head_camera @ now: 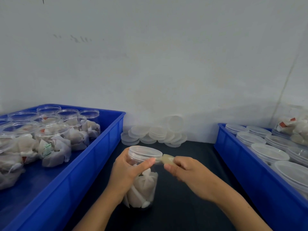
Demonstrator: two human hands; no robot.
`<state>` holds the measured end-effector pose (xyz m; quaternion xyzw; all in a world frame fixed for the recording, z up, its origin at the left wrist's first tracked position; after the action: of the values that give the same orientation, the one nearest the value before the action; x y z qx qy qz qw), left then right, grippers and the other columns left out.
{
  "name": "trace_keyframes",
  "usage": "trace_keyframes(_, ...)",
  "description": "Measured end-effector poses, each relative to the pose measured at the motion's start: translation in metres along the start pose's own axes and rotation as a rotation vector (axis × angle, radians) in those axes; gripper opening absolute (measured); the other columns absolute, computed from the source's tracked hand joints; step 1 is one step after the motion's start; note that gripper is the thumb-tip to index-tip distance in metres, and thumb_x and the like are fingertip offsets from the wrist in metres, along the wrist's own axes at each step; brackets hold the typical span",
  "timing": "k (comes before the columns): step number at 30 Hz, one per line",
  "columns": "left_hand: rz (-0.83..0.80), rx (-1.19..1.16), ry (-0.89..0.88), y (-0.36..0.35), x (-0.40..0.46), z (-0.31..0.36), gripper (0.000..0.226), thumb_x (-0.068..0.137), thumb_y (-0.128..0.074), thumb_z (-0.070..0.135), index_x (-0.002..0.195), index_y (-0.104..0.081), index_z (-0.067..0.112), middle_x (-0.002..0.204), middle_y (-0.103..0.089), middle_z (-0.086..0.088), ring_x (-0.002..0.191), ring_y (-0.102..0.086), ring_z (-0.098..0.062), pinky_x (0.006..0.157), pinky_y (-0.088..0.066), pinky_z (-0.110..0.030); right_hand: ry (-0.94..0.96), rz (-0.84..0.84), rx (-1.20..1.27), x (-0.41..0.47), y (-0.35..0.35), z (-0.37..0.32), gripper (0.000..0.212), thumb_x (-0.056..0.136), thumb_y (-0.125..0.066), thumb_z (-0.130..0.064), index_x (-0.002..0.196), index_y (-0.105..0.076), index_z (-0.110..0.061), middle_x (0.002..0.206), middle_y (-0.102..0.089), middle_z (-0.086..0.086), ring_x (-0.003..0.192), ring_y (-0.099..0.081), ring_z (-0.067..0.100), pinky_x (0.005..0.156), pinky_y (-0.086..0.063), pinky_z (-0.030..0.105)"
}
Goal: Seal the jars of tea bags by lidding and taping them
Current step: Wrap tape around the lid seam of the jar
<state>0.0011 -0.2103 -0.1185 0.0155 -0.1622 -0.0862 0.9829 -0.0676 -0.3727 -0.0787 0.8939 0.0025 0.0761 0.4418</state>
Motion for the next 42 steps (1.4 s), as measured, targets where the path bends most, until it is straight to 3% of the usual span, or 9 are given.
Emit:
trace_keyframes(3,-0.045,-0.033,0.01,-0.002,0.001,-0.001,0.076,0.045,-0.077,0.062,0.109,-0.066,0.023,0.099,-0.073,0.013,0.091,-0.067,0.0,0.068,-0.05,-0.009,0.009,0.046,-0.071,0.001,0.006,0.003,0.052,0.095,-0.042,-0.056,0.085,-0.052,-0.006,0.068,-0.046,-0.005,0.06,-0.039,0.008,0.061,-0.036,0.031)
trace_keyframes(9,-0.153,-0.082,0.017,-0.014,0.0,-0.003,0.069,0.05,-0.077,0.057,0.109,-0.067,0.022,0.088,-0.074,0.011,0.08,-0.068,0.001,0.068,-0.049,-0.009,-0.039,0.056,-0.092,0.005,0.004,0.014,0.053,0.092,-0.041,-0.06,0.084,-0.053,-0.009,0.069,-0.048,-0.004,0.062,-0.042,0.009,0.061,-0.036,0.029)
trace_keyframes(16,-0.192,-0.123,0.012,-0.016,0.001,-0.003,0.069,0.051,-0.078,0.053,0.111,-0.064,0.022,0.096,-0.074,0.01,0.084,-0.068,0.0,0.067,-0.05,-0.009,-0.045,0.099,-0.125,0.006,0.003,0.016,0.06,0.089,-0.037,-0.066,0.084,-0.052,-0.009,0.069,-0.046,-0.005,0.062,-0.04,0.009,0.059,-0.034,0.027)
trace_keyframes(22,-0.172,-0.169,0.024,-0.015,0.0,-0.006,0.084,0.048,-0.08,0.048,0.118,-0.041,0.023,0.097,-0.07,0.022,0.092,-0.068,0.0,0.072,-0.055,-0.016,-0.081,0.112,-0.13,0.004,0.0,0.016,0.056,0.088,-0.034,-0.069,0.076,-0.048,-0.017,0.068,-0.046,-0.006,0.06,-0.04,0.009,0.056,-0.033,0.025)
trace_keyframes(28,-0.091,-0.104,-0.01,-0.012,-0.003,-0.002,0.075,0.051,-0.071,0.063,0.11,-0.047,0.022,0.103,-0.065,0.011,0.092,-0.065,0.004,0.068,-0.051,-0.011,-0.146,0.125,-0.053,0.004,-0.006,0.017,0.051,0.092,-0.033,-0.064,0.07,-0.041,-0.019,0.067,-0.044,-0.006,0.06,-0.038,0.009,0.055,-0.034,0.024)
trace_keyframes(31,-0.071,-0.104,-0.043,-0.011,-0.003,0.001,0.067,0.059,-0.066,0.067,0.109,-0.059,0.022,0.103,-0.069,0.008,0.097,-0.066,-0.007,0.076,-0.053,-0.021,-0.169,0.141,-0.025,0.002,-0.006,0.017,0.049,0.094,-0.038,-0.061,0.068,-0.04,-0.019,0.063,-0.042,-0.007,0.057,-0.037,0.009,0.054,-0.033,0.024)
trace_keyframes(34,-0.042,-0.093,-0.048,-0.012,-0.006,0.002,0.048,0.072,-0.062,0.06,0.116,-0.058,0.041,0.108,-0.068,0.02,0.103,-0.063,0.0,0.089,-0.047,-0.026,-0.199,0.175,-0.023,-0.001,-0.007,0.015,0.045,0.096,-0.039,-0.058,0.07,-0.041,-0.021,0.062,-0.043,-0.008,0.055,-0.039,0.007,0.052,-0.033,0.023)
trace_keyframes(37,-0.035,-0.021,-0.032,-0.014,-0.006,0.003,0.064,0.059,-0.068,0.068,0.117,-0.048,0.048,0.105,-0.063,0.033,0.101,-0.06,0.011,0.079,-0.048,-0.014,-0.207,0.176,-0.033,-0.002,-0.013,0.012,0.042,0.097,-0.037,-0.055,0.072,-0.041,-0.021,0.064,-0.046,-0.008,0.055,-0.041,0.007,0.05,-0.032,0.021)
trace_keyframes(42,0.023,-0.015,0.023,-0.006,-0.002,0.0,0.064,0.048,-0.075,0.061,0.104,-0.06,0.035,0.096,-0.07,0.022,0.089,-0.063,0.012,0.065,-0.048,-0.007,-0.132,0.1,-0.013,-0.002,-0.018,0.001,0.032,0.098,-0.043,-0.049,0.076,-0.041,-0.026,0.069,-0.05,-0.007,0.058,-0.045,0.007,0.053,-0.033,0.019)
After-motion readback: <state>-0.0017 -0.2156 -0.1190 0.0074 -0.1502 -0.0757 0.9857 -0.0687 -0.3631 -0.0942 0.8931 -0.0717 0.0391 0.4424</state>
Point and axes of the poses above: each hand's wrist, its own x-axis towards the middle knuckle, its own y-axis out of the back of the hand, z = x × y, the point moved 9 cm from there along x, towards the middle knuckle
